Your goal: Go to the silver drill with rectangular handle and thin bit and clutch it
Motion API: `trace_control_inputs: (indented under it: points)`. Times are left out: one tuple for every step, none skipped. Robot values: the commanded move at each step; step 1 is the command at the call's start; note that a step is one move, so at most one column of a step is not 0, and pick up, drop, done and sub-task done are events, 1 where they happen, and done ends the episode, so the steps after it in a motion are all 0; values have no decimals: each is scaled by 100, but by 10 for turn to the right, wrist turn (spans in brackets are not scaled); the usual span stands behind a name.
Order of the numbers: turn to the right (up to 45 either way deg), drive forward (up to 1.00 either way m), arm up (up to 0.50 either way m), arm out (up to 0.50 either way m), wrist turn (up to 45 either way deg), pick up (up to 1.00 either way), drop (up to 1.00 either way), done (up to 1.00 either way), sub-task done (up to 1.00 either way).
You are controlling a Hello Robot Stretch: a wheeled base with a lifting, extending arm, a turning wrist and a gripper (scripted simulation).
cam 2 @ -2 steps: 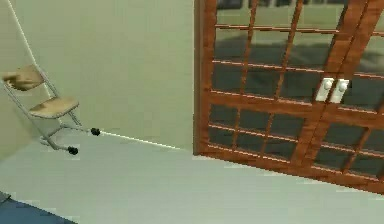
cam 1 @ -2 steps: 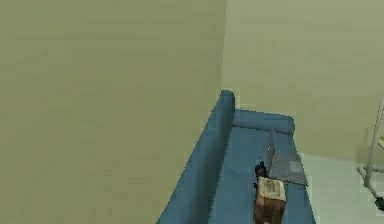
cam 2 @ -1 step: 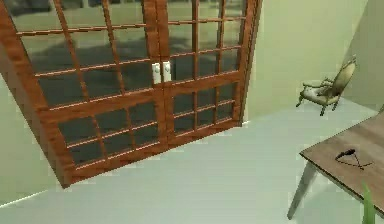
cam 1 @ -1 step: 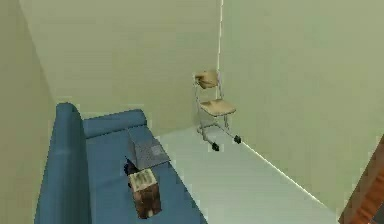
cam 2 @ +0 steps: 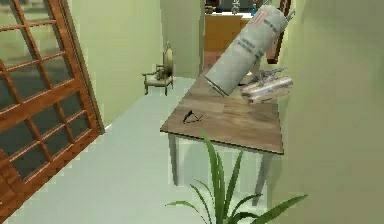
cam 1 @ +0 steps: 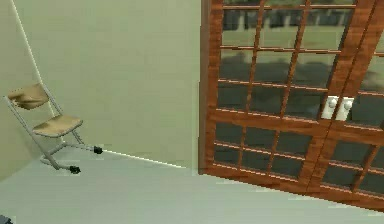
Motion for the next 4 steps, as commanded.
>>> trace_control_inputs:
  points:
    - [150,0,0,0,0,0,0,0,0]
    - [0,60,0,0,0,0,0,0,0]
    - [-450,0,0,0,0,0,0,0,0]
    - [-210,0,0,0,0,0,0,0,0]
